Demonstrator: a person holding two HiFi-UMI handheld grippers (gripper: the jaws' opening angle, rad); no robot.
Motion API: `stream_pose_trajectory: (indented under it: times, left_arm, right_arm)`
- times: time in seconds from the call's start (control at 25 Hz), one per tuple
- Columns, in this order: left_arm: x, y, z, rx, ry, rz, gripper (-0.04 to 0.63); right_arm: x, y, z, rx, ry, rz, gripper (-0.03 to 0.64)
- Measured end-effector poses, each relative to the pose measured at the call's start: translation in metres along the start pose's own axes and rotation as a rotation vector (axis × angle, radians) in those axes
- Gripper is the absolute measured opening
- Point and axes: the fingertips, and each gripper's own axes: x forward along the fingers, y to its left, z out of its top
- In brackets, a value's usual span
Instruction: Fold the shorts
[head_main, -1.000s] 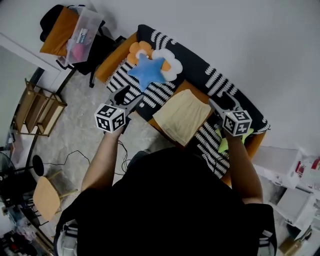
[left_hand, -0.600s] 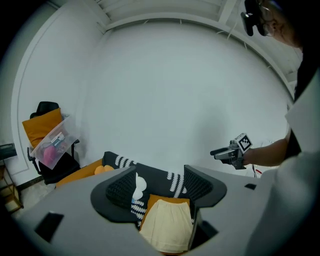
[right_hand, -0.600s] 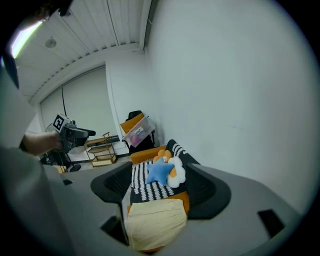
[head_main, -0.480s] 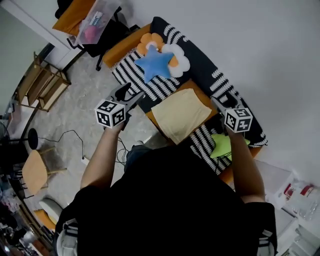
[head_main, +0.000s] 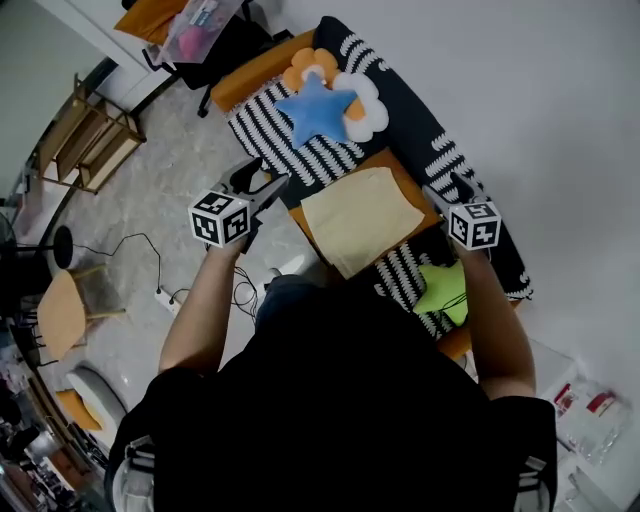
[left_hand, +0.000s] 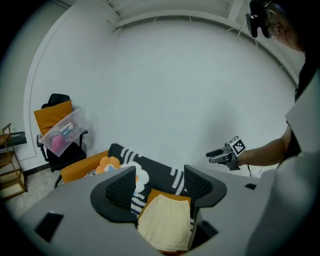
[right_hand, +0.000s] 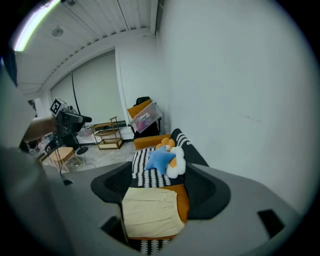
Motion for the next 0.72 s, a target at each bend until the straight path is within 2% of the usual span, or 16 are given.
stream_pose_trajectory:
  times: [0.48, 0.72]
  left_arm:
    - [0.027, 0.025, -0.047, -0.051, 0.075, 0.023, 0.311]
    - [0.049, 0.058, -0.043, -0.090, 0.124, 0.011, 0.311]
  right_arm:
    - [0.067, -0.012, -0.039, -0.166, 0.168, 0.067, 0.334]
    - [0.106, -0.011, -0.020, -0.211, 0.226, 0.121, 0.331]
